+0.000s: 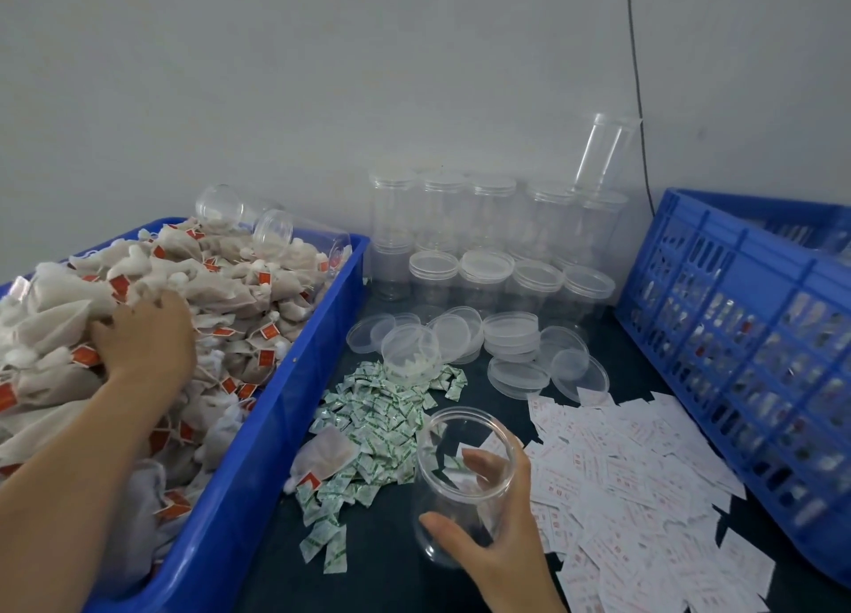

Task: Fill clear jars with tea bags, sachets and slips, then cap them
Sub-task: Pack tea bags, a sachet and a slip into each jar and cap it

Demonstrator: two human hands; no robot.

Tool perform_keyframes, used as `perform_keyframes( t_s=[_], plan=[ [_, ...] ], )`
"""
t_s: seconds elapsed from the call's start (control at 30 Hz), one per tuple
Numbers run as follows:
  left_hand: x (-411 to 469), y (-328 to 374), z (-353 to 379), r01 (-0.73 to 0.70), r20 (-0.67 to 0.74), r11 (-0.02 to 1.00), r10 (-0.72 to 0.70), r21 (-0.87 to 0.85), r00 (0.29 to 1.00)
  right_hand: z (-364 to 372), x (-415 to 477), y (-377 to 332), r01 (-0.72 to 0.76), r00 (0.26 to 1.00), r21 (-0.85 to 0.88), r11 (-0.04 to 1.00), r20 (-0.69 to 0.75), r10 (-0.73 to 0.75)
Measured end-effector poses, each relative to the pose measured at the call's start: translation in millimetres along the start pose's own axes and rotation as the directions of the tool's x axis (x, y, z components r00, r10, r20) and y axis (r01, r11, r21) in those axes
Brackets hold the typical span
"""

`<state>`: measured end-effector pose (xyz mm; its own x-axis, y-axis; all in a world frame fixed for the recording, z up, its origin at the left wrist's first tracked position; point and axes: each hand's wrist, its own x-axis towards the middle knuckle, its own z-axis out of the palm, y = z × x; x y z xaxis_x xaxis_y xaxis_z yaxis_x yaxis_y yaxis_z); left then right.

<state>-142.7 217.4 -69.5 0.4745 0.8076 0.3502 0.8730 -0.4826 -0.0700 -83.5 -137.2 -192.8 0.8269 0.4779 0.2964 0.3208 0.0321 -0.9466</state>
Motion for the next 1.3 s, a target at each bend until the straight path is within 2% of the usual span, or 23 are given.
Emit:
perform_keyframes(
  t_s=[0.13,0.2,0.23,0.33,0.47,0.53,0.63,0.73,0.8,0.87,0.9,0.93,0.97,1.03,1.13,1.17,1.23,1.27,1.3],
  plan=[
    [2,-9,1,-0.027,-0.158,0.987,0.002,-0.157,0.987,0,0,0,0.001,1.000,0.005,1.000,0.001,-0.001],
    [0,-11,2,-0.073,-0.120,0.973,0.047,-0.219,0.992,0,0,0,0.003,1.000,0.006,1.000,0.003,-0.003],
    [-1,-11,2,-0.119,-0.066,0.977,0.109,-0.174,0.992,1,0,0,0.004,1.000,0.006,1.000,0.004,-0.004],
    [-3,-8,4,-0.228,0.107,0.966,0.215,0.124,0.971,1,1,0,0.005,1.000,0.012,1.000,0.002,-0.005],
    [-4,-1,7,-0.303,0.101,0.947,0.293,0.108,0.951,0,1,1,0.009,1.000,0.005,1.000,-0.003,-0.009],
    [-6,5,9,-0.372,0.093,0.928,0.368,0.032,0.925,0,1,1,0.009,1.000,0.001,1.000,-0.002,-0.009],
    [-9,17,4,-0.336,0.014,0.883,0.360,-0.327,0.933,0,2,2,0.010,1.000,-0.002,1.000,-0.003,-0.010],
    [-13,28,-27,-0.322,-0.175,0.718,0.273,-0.617,0.946,0,2,2,0.008,1.000,0.007,1.000,-0.004,-0.008],
    [-25,39,-57,-0.298,-0.193,0.518,0.246,-0.802,0.950,0,2,2,0.005,1.000,0.013,1.000,-0.002,-0.005],
    [-49,53,-88,-0.159,-0.088,0.165,0.371,-0.973,0.925,1,3,2,0.004,1.000,0.018,1.000,0.002,-0.004],
    [-64,60,-102,-0.058,-0.055,-0.008,0.467,-0.998,0.882,1,3,2,0.006,1.000,0.024,1.000,0.004,-0.006],
    [-78,67,-111,0.027,-0.037,-0.106,0.561,-0.994,0.827,1,2,2,0.009,1.000,0.029,1.000,0.005,-0.009],
    [-91,74,-117,0.075,-0.023,-0.125,0.642,-0.989,0.767,0,2,2,0.012,1.000,0.032,0.999,0.006,-0.012],
    [-117,89,-121,0.062,0.027,-0.019,0.752,-0.998,0.659,0,1,1,0.009,1.000,0.035,0.999,0.005,-0.010],
    [-149,112,-113,-0.168,0.100,0.229,0.827,-0.959,0.552,1,2,-3,0.020,1.000,0.035,0.999,0.007,-0.020],
    [-153,116,-110,-0.208,0.134,0.279,0.842,-0.938,0.523,2,3,-4,0.023,1.000,0.038,0.999,0.013,-0.024],
    [-149,120,-109,-0.182,0.190,0.306,0.861,-0.934,0.471,1,4,-4,0.030,0.999,0.046,0.999,0.017,-0.030],
    [-141,118,-110,-0.146,0.185,0.285,0.859,-0.947,0.478,1,4,-3,0.030,0.999,0.045,0.999,0.012,-0.030],
    [-131,114,-112,-0.116,0.158,0.253,0.838,-0.960,0.522,1,3,-3,0.025,1.000,0.043,0.999,0.004,-0.025]
  ],
)
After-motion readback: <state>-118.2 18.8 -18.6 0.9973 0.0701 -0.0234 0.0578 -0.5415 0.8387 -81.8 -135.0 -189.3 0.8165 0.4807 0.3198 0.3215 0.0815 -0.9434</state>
